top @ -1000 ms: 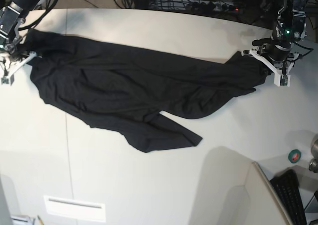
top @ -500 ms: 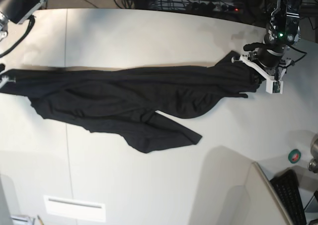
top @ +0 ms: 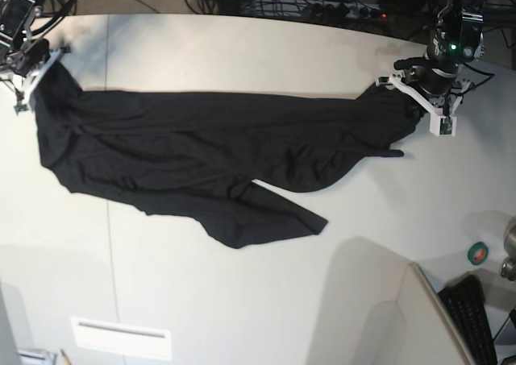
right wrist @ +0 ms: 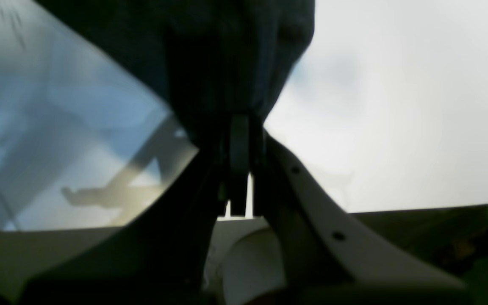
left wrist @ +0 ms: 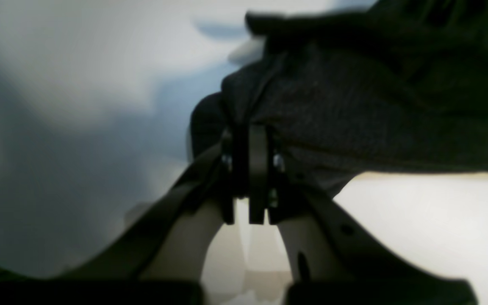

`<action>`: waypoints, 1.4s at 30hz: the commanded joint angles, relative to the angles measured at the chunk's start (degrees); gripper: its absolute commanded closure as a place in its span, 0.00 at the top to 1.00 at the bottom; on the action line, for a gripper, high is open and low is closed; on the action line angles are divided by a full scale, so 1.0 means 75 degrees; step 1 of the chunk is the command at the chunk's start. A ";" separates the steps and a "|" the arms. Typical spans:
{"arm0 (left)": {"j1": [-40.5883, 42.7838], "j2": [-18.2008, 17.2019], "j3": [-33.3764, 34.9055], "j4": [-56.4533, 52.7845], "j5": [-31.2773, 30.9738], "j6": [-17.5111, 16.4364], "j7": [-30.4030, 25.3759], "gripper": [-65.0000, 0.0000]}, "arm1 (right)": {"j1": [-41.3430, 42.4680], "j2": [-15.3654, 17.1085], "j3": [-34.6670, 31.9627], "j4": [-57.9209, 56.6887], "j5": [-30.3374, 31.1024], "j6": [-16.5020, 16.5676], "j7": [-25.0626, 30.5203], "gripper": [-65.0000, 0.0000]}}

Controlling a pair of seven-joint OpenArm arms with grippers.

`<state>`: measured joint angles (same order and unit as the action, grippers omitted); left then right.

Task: Layout the t-shirt on the table in an organized manner, then fold the t-shirt properly
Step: 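Adjust the right gripper's hold on the shirt edge, keeping it taut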

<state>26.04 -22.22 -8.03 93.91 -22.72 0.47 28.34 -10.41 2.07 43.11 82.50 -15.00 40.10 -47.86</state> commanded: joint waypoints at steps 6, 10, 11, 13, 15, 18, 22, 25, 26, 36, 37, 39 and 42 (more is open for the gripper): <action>-0.0020 -0.0138 -0.0095 0.0121 -0.0001 0.0037 -0.0150 0.00 | 0.0070 -0.0141 0.0013 0.1595 0.0037 -0.0013 0.0186 0.43; -0.0020 -0.0138 -0.0107 0.0121 -0.0001 0.0037 -0.0150 0.00 | 0.0351 -0.0070 -0.0597 0.1736 0.0037 -0.0013 0.0198 0.45; -0.0020 -0.0138 -0.0107 0.0121 -0.0001 0.0037 -0.0150 0.00 | 0.0468 0.0012 -0.0761 0.1583 0.0037 -0.0013 0.0198 0.45; -0.0020 -0.0126 -0.0107 0.0121 -0.0001 0.0037 -0.0150 0.00 | 0.0832 0.0141 -0.1019 0.1056 0.0037 -0.0013 0.0198 0.45; -0.0020 -0.0126 -0.0107 0.0121 -0.0001 0.0037 -0.0150 0.00 | 0.1113 0.0141 -0.1030 0.0587 0.0037 -0.0013 0.0186 0.45; -0.0020 -0.0138 -0.0107 0.0121 -0.0001 0.0037 -0.0150 0.00 | 0.1312 0.0141 -0.1054 0.0200 0.0037 -0.0013 0.0186 0.45; -0.0020 -0.0138 -0.0107 0.0121 -0.0001 0.0037 -0.0150 0.00 | 0.1395 0.0129 -0.1077 0.0024 0.0037 -0.0013 0.0186 0.44; -0.0020 -0.0138 -0.0107 0.0121 -0.0001 0.0037 -0.0150 0.00 | 0.1395 0.0117 -0.1077 0.0013 0.0037 -0.0013 0.0186 0.44; -0.0020 -0.0138 -0.0107 0.0121 -0.0001 0.0037 -0.0150 0.00 | 0.1395 0.0117 -0.1077 0.0001 0.0037 -0.0013 0.0186 0.44; -0.0032 -0.0138 -0.0107 0.0121 -0.0001 0.0037 -0.0150 0.00 | 0.1500 0.0047 -0.1066 -0.0234 0.0037 -0.0013 0.0174 0.43; -0.0032 -0.0138 -0.0107 0.0121 -0.0001 0.0037 -0.0150 0.00 | 0.1523 0.0000 -0.1066 -0.0257 0.0037 -0.0013 0.0174 0.44; -0.0020 -0.0138 -0.0107 0.0121 -0.0001 0.0037 -0.0150 0.00 | 0.1617 -0.0035 -0.1066 -0.0316 0.0037 -0.0013 0.0162 0.44; -0.0020 -0.0138 -0.0107 0.0121 -0.0001 0.0037 -0.0150 0.00 | 0.1699 -0.0023 -0.1066 -0.0597 0.0037 -0.0013 0.0174 0.44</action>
<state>25.89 -22.41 -8.38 93.91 -22.72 0.45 28.14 1.61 1.21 35.03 77.10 -14.92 40.10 -46.96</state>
